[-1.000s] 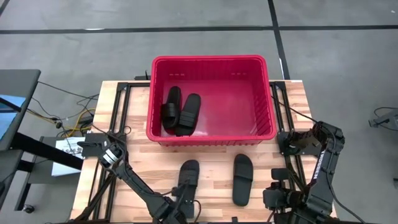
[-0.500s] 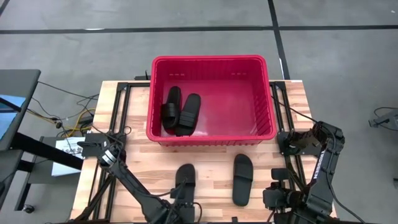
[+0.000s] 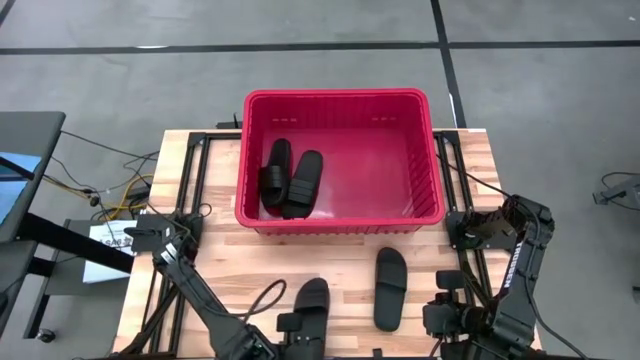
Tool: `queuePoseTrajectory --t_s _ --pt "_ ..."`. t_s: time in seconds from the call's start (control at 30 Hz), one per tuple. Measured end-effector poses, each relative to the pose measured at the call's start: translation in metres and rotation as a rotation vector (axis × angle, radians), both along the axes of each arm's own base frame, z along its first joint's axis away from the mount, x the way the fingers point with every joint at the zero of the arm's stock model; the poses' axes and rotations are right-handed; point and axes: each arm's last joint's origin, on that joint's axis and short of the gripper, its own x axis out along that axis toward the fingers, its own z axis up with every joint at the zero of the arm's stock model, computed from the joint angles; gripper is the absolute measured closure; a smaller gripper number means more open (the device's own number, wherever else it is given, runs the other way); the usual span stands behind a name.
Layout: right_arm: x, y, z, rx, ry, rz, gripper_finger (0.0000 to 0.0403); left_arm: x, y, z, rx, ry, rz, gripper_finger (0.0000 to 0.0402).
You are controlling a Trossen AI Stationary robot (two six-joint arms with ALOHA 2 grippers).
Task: Pick and place slides into bin
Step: Put the black slide into the red bin
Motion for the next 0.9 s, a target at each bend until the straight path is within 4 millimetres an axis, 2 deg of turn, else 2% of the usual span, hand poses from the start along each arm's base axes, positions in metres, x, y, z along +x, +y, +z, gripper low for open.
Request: queuePoseTrajectory --t_s 0.5,0.9 --pt "0.0 0.0 0.0 -0.016 0.011 0.051 0.0322 0.004 -0.011 0.049 -0.108 -0.282 0.014 0.0401" --pt "0.001 0.0 0.0 -0.064 0.015 0.16 0.0322 0.011 -0.007 0.069 -0.009 -0.497 0.054 0.0401"
